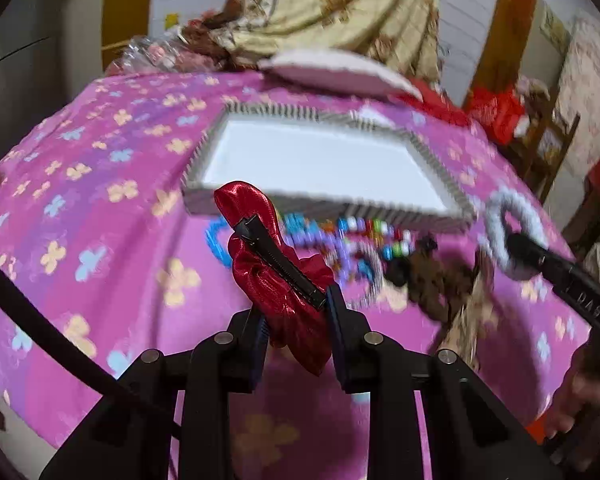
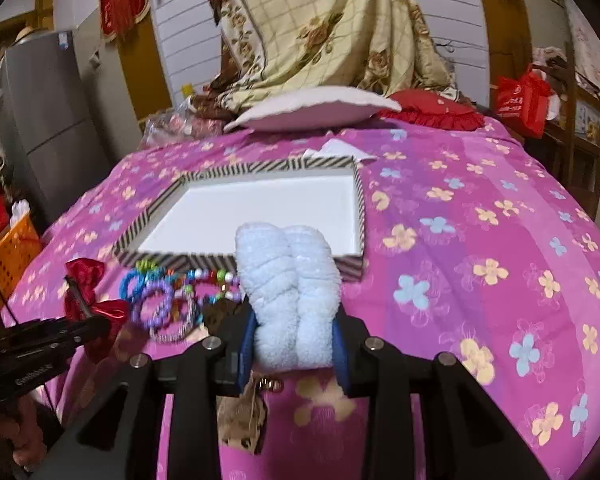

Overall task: Organize jewelry
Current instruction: 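Place the red bow in the box with the left tool while the right tool places the white scrunchie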

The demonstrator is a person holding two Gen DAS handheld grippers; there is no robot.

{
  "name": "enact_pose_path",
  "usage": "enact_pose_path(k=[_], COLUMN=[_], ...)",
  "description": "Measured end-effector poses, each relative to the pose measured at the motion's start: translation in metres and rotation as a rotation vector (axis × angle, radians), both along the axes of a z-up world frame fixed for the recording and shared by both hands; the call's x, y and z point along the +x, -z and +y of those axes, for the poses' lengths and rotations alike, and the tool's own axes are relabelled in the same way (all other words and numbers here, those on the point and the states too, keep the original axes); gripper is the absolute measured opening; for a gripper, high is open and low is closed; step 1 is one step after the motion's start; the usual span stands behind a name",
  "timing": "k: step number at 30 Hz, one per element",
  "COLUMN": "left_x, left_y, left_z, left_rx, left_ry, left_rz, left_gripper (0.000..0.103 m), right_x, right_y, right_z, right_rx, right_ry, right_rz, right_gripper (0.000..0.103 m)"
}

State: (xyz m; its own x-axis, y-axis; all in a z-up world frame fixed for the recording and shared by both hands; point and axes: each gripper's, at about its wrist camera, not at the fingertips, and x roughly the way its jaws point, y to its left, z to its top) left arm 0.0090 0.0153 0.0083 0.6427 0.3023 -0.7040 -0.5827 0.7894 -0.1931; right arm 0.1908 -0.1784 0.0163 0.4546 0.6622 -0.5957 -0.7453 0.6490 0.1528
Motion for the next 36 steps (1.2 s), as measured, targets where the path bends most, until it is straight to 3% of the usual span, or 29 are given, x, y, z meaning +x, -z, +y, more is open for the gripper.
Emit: enact_pose_path(k=[5, 8, 12, 14, 17, 20, 24, 28, 32, 36], left_x=[0.016, 0.037, 0.059, 0.067, 0.078, 0.089, 0.102, 0.11, 0.109, 0.108], left_y=[-0.02, -0.026, -0.014, -0.01, -0.01, 0.001, 0.017, 0.03, 0.029, 0.027], left_z=[0.032, 0.049, 0.074, 0.089, 0.101, 0.112, 0.122, 0.122, 0.115, 0.114], left_rx=[0.019, 0.021, -0.009, -0.059, -0.024, -0.065, -0.157, -0.181, -0.162, -0.159], left_ry=[-0.065, -0.06, -0.055, -0.061, -0.074, -0.055, -0.035, -0.03, -0.027, -0.032], left_rz=[-0.076, -0.129, -0.2, -0.219, -0.198, -0.163, -0.122, -0.059, -0.051, -0.043], left_gripper=[0.0, 0.0, 0.0, 0.0, 0.0, 0.0, 0.0, 0.0, 0.0, 0.015], right_x=[0.011, 0.026, 0.045, 0.056, 0.077, 0.095, 0.115, 0.118, 0.113, 0.109], right_y=[-0.011, -0.01, -0.001, 0.005, 0.018, 0.03, 0.045, 0.05, 0.051, 0.045], right_z=[0.021, 0.035, 0.06, 0.072, 0.093, 0.11, 0.117, 0.114, 0.113, 0.106], right_rx=[0.035, 0.078, 0.06, 0.048, 0.004, -0.088, -0.135, -0.138, -0.144, -0.118], right_ry=[0.016, 0.012, 0.014, 0.009, -0.02, 0.009, 0.044, 0.058, 0.051, 0.043], right_rz=[-0.062, -0.025, -0.003, 0.014, 0.065, 0.053, 0.091, 0.105, 0.093, 0.07], right_gripper=[0.033, 0.033, 0.033, 0.033, 0.033, 0.033, 0.033, 0.033, 0.044, 0.055])
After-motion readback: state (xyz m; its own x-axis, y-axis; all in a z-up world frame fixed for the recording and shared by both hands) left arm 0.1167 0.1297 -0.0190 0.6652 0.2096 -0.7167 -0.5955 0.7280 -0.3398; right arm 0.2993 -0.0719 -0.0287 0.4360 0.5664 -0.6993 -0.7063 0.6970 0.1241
